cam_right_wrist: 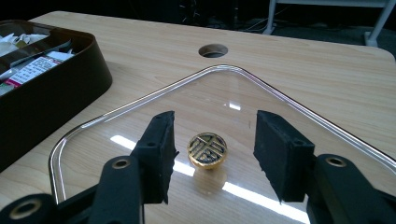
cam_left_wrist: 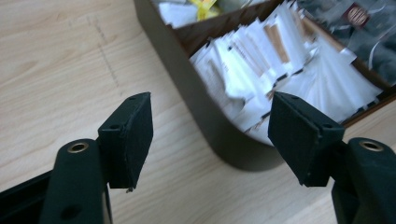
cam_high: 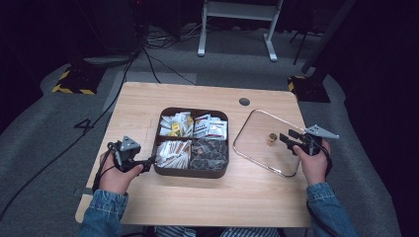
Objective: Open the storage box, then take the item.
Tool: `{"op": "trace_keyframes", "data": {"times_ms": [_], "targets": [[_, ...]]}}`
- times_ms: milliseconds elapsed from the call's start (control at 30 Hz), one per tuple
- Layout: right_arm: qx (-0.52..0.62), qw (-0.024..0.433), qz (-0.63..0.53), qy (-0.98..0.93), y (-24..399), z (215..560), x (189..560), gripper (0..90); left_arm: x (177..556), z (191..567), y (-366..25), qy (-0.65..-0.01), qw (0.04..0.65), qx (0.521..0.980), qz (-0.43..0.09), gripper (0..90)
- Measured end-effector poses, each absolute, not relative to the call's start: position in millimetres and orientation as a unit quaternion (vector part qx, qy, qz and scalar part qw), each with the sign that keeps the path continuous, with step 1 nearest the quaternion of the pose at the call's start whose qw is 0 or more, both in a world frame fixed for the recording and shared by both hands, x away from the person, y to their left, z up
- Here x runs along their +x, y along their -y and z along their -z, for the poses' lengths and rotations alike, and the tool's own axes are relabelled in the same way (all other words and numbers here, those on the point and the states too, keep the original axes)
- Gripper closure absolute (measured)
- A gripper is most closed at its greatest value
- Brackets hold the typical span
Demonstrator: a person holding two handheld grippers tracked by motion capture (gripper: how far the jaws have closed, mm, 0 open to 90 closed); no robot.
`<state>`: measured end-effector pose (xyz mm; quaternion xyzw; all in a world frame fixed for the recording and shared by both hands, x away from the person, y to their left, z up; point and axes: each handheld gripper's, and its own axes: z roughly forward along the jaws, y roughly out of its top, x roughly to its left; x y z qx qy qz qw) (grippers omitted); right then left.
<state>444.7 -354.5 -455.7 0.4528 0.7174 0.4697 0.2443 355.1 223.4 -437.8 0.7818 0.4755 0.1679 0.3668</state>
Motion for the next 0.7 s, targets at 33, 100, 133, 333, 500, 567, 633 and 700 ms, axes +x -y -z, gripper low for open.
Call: {"op": "trace_keyframes", "data": {"times_ms": [33, 100, 133, 333, 500, 567, 633, 700], "targets": [[0.453, 0.245, -0.469, -0.718, 355.9, 455.8, 443.1, 49.4, 356.6, 437.4, -221.8, -0.475, 0.369, 0.781, -0.166, 33.7], [0.455, 0.245, -0.469, -0.716, 357.5, 455.9, 440.0, 49.0, 359.2, 437.1, -219.6, -0.476, 0.375, 0.778, -0.166, 35.4], [0.456, 0.245, -0.472, -0.714, 357.8, 456.0, 439.0, 49.1, 360.4, 436.6, -219.5, -0.475, 0.377, 0.778, -0.166, 37.1], [0.458, 0.247, -0.464, -0.717, 359.3, 459.7, 432.9, 49.6, 364.7, 434.9, -217.2, -0.477, 0.417, 0.758, -0.153, 55.1], [0.459, 0.246, -0.460, -0.719, 361.0, 461.9, 429.7, 49.6, 367.7, 432.8, -217.6, -0.485, 0.435, 0.739, -0.171, 54.7], [0.459, 0.246, -0.458, -0.720, 361.3, 463.1, 429.0, 49.6, 369.3, 433.4, -217.6, -0.487, 0.433, 0.738, -0.176, 53.0], [0.459, 0.246, -0.455, -0.723, 360.6, 464.3, 427.5, 49.6, 371.8, 435.2, -216.2, -0.488, 0.431, 0.738, -0.177, 53.0], [0.459, 0.244, -0.454, -0.724, 360.5, 465.6, 425.9, 49.3, 374.6, 437.4, -213.9, -0.489, 0.429, 0.739, -0.175, 52.7]]}}
